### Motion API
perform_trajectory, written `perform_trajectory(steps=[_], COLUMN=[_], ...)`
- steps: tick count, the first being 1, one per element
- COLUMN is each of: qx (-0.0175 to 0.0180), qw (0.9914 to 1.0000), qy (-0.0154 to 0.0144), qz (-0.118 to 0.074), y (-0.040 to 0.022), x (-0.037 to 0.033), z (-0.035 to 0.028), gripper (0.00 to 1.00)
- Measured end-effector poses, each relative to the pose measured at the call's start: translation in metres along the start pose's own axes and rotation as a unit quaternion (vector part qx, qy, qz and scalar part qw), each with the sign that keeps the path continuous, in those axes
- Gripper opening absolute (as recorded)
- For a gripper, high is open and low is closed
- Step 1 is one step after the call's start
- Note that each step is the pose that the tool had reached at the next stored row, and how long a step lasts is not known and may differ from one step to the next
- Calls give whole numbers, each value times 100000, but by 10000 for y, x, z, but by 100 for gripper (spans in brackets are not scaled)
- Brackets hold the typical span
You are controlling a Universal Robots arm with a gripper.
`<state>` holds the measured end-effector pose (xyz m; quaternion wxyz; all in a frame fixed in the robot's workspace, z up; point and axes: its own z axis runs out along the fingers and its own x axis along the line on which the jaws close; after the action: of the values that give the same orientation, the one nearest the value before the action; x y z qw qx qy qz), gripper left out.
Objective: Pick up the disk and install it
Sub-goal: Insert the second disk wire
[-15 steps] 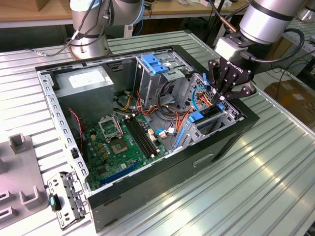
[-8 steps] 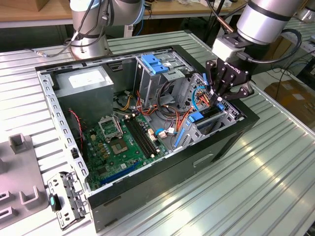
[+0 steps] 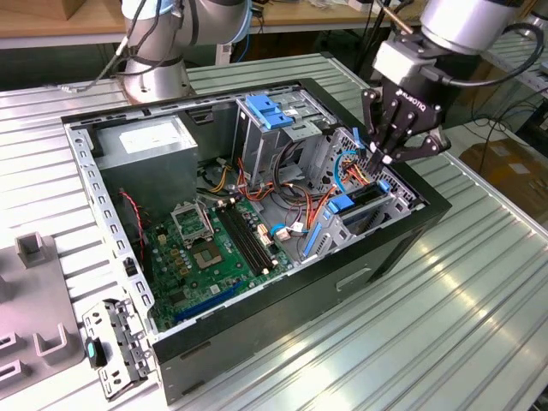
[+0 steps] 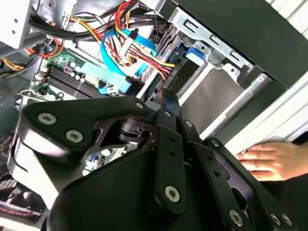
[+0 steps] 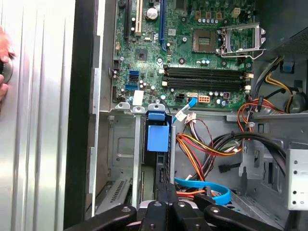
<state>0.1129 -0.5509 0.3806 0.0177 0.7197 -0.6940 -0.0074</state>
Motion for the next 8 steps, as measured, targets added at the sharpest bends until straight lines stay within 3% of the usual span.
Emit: perform_trajectory(steps=[2,5,8], qx=[-4,-13,-44], qw=[100000,99999,99999], qy=[56,347,435], qz=[0,12,13], y=[3,3,1], x=[-8,-47,-86], z=[-106,-130,-131], gripper=[11,11,11])
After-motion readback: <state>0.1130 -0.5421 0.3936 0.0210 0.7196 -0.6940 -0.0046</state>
